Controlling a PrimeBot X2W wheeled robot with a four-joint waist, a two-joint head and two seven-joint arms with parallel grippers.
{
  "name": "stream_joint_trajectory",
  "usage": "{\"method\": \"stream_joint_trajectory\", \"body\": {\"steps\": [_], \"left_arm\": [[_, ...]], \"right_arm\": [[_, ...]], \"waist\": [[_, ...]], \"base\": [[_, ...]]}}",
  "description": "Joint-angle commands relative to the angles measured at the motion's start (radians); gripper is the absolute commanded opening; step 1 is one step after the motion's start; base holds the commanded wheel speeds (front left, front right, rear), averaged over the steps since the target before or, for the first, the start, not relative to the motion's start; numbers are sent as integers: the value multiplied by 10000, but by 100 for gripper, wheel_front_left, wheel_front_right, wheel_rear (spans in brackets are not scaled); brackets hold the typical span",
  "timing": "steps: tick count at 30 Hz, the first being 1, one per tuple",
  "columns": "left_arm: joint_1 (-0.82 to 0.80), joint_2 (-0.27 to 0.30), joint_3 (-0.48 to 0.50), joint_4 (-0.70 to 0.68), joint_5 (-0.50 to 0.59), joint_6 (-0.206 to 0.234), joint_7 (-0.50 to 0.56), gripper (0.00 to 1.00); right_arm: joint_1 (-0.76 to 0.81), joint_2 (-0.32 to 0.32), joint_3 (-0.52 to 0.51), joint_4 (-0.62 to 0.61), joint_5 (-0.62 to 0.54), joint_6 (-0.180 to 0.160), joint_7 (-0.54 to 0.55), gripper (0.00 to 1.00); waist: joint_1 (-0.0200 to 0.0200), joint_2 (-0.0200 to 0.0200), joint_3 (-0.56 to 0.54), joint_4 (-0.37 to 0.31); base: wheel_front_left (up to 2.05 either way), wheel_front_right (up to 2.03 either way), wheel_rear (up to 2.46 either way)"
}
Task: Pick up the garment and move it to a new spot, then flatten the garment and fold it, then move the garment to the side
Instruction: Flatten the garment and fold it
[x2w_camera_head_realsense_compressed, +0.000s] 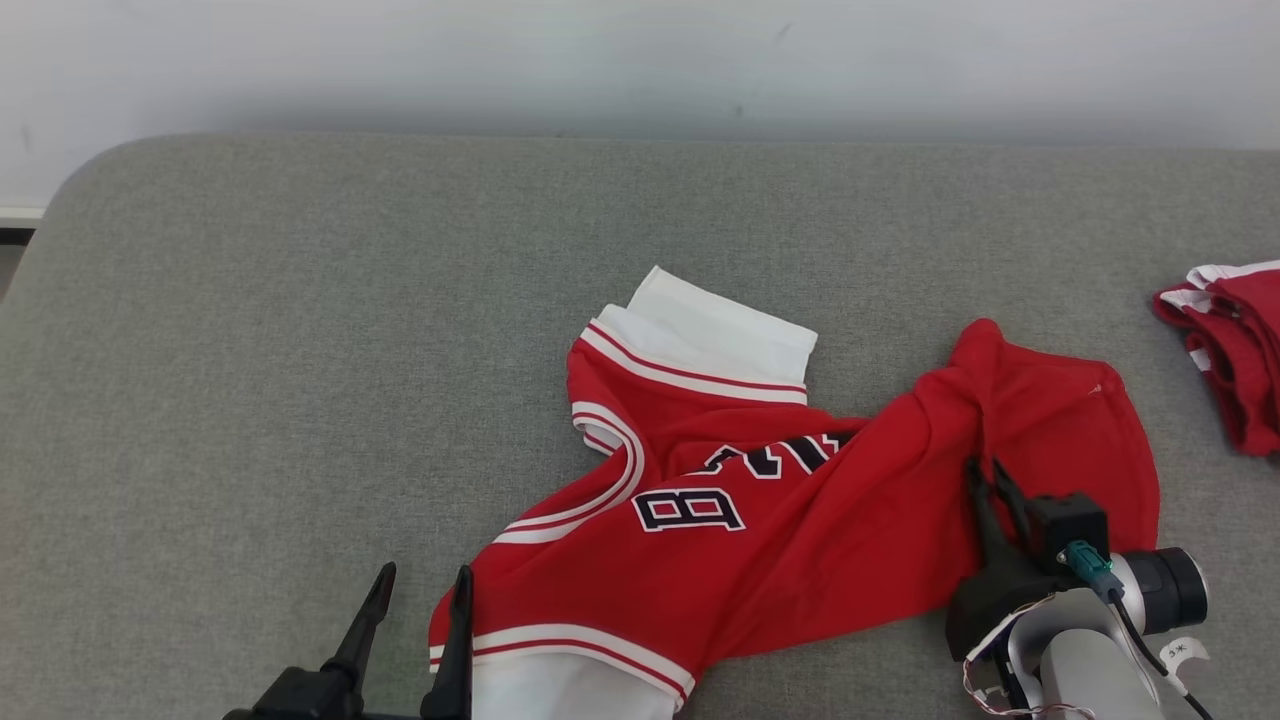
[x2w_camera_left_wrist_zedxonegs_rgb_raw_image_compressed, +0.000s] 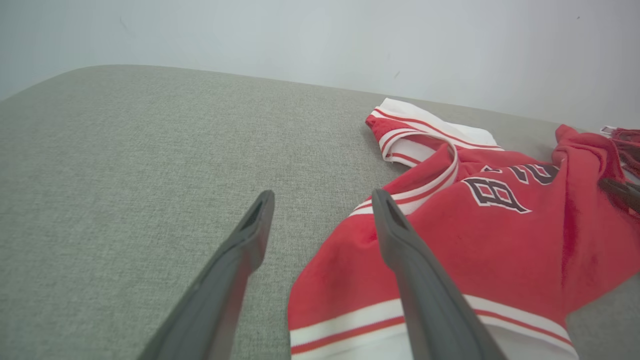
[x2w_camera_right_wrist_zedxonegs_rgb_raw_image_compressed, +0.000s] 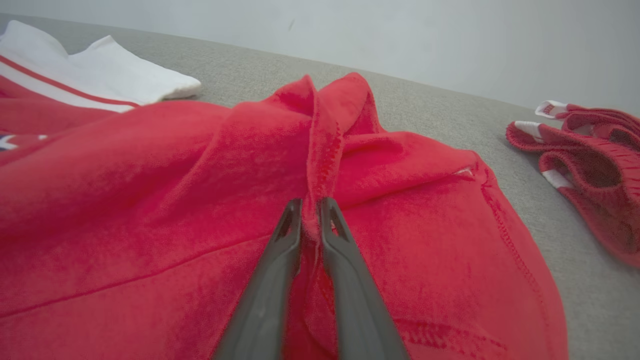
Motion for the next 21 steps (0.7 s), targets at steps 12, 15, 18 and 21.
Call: {"method": "stream_joint_trajectory", "body": {"steps": [12, 15, 18, 21], "left_arm": [[155, 25, 104, -59, 6, 19, -32, 100], [267, 66, 138, -22, -1, 19, -32, 100], [276, 86, 60, -50, 55, 19, -32, 100], [343, 93, 36, -75, 74, 19, -32, 100]], "right_arm": [[410, -31, 102, -1119, 873, -29, 1, 0], [748, -147, 407, -1652, 1683, -29, -1, 0], [1253, -431, 1198, -1903, 2929, -27, 1, 0], [1768, -1306, 2134, -2143, 4111, -29, 1, 0]], "waist": [[-1, -1, -487, -557], [-1, -1, -641, -824], [-1, -1, -730, -1101], [-1, -1, -763, -1406]], "base": [[0, 0, 0], [0, 0, 0], [0, 0, 0], [0, 0, 0]]}}
